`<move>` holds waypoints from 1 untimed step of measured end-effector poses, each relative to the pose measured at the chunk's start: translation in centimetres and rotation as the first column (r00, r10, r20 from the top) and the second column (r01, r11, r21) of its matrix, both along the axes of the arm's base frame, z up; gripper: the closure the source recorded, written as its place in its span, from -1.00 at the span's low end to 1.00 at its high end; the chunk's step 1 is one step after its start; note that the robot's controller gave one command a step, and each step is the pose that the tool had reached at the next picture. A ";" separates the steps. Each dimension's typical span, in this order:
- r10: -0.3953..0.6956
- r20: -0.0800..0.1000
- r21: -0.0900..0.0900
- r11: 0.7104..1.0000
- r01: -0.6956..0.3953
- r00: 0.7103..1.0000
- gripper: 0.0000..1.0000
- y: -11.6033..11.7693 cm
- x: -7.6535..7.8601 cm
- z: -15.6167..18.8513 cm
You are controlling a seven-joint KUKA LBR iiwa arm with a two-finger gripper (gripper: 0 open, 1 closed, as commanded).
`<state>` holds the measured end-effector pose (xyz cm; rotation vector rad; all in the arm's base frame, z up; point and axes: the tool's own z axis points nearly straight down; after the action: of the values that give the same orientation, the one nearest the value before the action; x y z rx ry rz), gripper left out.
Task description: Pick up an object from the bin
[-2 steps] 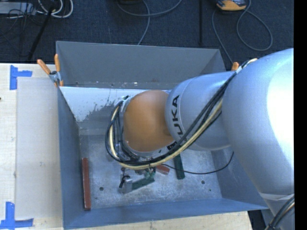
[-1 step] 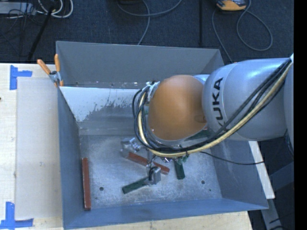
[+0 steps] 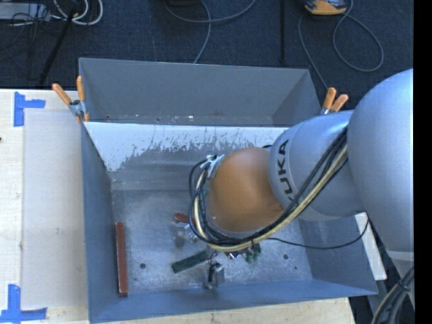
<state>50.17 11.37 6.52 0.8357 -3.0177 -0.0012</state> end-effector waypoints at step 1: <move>-0.003 0.008 0.003 1.000 0.003 1.000 1.00 0.1 0.3 0.4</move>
Offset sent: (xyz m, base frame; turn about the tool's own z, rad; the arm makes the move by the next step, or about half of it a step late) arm 0.0000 0.0000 0.0000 0.0000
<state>50.44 11.50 6.94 0.8341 -3.0268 -0.0019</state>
